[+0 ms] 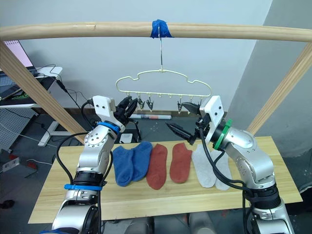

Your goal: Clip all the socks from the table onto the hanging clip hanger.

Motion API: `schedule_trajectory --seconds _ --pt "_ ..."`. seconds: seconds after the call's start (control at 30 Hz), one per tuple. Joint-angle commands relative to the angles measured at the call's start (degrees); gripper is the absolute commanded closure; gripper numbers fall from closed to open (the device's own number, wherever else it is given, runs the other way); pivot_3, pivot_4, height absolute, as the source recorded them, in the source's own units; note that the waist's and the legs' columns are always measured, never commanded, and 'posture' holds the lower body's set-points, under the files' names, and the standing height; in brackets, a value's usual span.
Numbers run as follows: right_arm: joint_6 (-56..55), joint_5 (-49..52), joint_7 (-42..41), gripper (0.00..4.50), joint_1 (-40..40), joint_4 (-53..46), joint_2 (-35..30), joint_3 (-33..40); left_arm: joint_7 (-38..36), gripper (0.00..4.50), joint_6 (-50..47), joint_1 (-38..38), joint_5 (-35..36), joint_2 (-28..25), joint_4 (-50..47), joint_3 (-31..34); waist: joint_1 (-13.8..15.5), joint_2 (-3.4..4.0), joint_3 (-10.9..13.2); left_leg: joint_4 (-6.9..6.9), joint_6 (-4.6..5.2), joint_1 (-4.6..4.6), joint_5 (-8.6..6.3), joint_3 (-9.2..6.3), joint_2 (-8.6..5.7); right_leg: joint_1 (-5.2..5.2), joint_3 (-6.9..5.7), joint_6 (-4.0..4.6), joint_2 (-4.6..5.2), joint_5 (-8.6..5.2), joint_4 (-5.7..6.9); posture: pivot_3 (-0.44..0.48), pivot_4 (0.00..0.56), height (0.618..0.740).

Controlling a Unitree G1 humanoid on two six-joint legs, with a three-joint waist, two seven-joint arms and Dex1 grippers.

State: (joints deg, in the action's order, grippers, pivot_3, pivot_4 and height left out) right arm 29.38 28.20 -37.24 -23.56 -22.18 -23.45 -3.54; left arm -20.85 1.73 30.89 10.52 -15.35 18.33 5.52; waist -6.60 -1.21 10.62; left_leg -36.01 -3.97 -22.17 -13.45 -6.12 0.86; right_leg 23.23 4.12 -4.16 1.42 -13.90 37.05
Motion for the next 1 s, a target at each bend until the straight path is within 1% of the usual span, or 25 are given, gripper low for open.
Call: schedule_trajectory --seconds 0.03,0.23,0.37,0.43,0.6,1.0 --pt "-1.2 0.0 0.1 0.0 -0.4 -1.6 -0.1 0.9 0.0 3.78 0.7 0.2 0.5 -0.1 -2.8 0.7 0.0 0.0 0.0 0.0 0.0 0.0 0.0 0.0 0.0 0.0 0.0 0.0 0.0 0.0 0.0 -0.161 0.162 0.74" --pt "-1.3 -0.2 0.2 0.0 -0.5 -1.4 0.0 0.8 1.4 3.78 -0.2 0.2 -0.4 -0.1 -2.7 0.6 0.0 0.0 0.0 0.0 0.0 0.0 0.0 0.0 0.0 0.0 0.0 0.0 0.0 0.0 0.0 -0.16 0.162 0.74" --pt "-1.4 -0.3 0.1 0.0 -0.6 -1.3 0.0 0.7 1.0 3.78 0.0 0.2 0.0 0.0 -2.5 0.5 0.0 0.0 0.0 0.0 0.0 0.0 0.0 0.0 0.0 0.0 0.0 0.0 0.0 0.0 0.0 -0.161 0.16 0.74" --pt "-1.4 -0.3 0.0 0.0 -0.6 -1.2 -0.1 0.8 1.0 3.05 0.2 0.3 0.1 0.0 -2.5 0.5 0.0 0.0 0.0 0.0 0.0 0.0 0.0 0.0 0.0 0.0 0.0 0.0 0.0 0.0 0.0 -0.162 0.157 0.74" --pt "-1.5 -0.5 -0.1 0.0 -0.6 -1.2 -0.2 0.9 1.8 1.73 0.5 0.7 -0.5 0.1 -2.0 0.5 0.0 0.0 0.0 0.0 0.0 0.0 0.0 0.0 0.0 0.0 0.0 0.0 0.0 0.0 0.0 -0.164 0.153 0.74" --pt "-1.6 -0.6 -0.2 0.0 -0.4 -1.3 -0.3 1.0 2.1 1.73 0.5 0.8 -0.4 0.4 -1.8 0.6 0.0 0.0 0.0 0.0 0.0 0.0 0.0 0.0 0.0 0.0 0.0 0.0 0.0 0.0 0.0 -0.166 0.149 0.74"
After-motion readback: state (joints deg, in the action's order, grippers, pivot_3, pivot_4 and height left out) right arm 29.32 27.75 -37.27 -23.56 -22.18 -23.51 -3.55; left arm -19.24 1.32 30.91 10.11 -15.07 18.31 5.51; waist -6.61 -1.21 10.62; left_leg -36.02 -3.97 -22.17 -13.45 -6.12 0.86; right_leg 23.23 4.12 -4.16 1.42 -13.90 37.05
